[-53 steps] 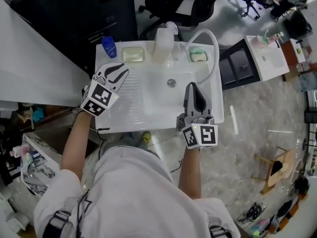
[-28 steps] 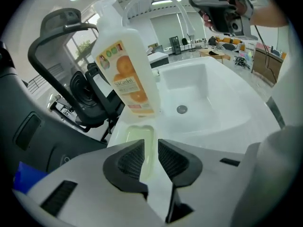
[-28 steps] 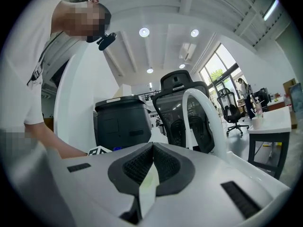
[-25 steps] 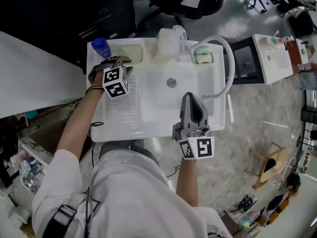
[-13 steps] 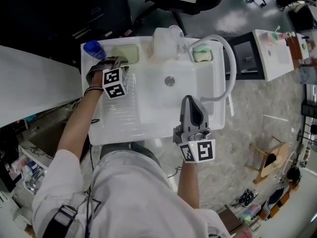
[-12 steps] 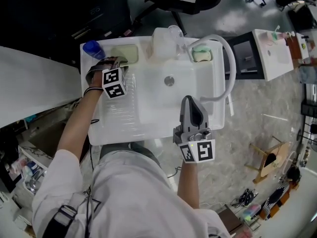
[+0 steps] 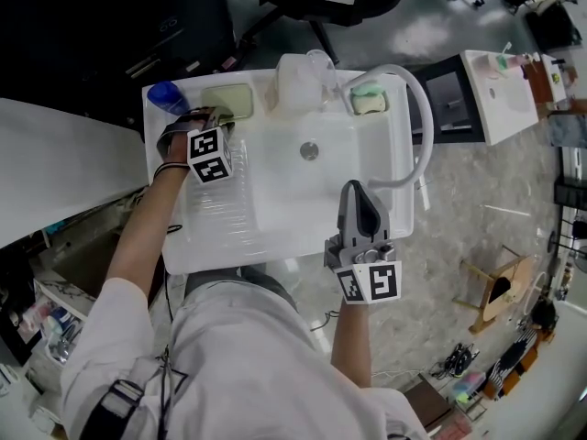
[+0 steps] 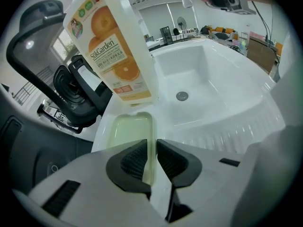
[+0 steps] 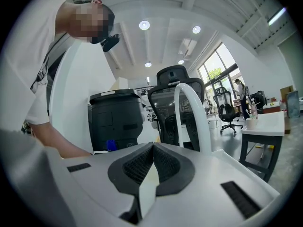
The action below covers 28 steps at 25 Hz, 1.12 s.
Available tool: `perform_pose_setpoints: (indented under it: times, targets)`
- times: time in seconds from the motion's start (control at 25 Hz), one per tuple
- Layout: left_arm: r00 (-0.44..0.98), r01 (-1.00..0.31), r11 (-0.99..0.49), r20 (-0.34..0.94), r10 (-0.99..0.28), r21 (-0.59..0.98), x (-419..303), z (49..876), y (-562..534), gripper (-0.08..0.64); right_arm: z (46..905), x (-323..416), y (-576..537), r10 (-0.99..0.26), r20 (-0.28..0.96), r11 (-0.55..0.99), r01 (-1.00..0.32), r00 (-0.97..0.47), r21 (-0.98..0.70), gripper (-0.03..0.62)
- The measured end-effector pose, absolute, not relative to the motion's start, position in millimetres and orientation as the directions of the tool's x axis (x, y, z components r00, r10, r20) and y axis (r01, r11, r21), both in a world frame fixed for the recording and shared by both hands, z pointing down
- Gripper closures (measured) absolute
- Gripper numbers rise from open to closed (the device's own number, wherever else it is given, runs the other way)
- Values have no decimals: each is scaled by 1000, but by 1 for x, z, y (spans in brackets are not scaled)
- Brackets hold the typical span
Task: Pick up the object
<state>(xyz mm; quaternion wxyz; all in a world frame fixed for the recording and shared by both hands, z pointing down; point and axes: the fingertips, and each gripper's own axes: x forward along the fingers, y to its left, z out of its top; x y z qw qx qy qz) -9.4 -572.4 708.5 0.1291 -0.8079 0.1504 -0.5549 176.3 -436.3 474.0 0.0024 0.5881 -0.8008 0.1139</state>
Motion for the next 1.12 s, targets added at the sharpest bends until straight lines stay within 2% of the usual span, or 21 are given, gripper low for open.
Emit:
perform_pose_setpoints:
  times: [0.36, 1.12]
  targets:
    - [368, -79, -920, 846, -385, -384, -4, 700, -564, 506, 466, 176, -435, -946, 115, 281, -943, -304, -179, 586]
    - [501, -376, -836, 672, -546, -399, 3, 578, -520, 508, 436, 169, -394, -936, 68, 333, -930, -346, -152, 586]
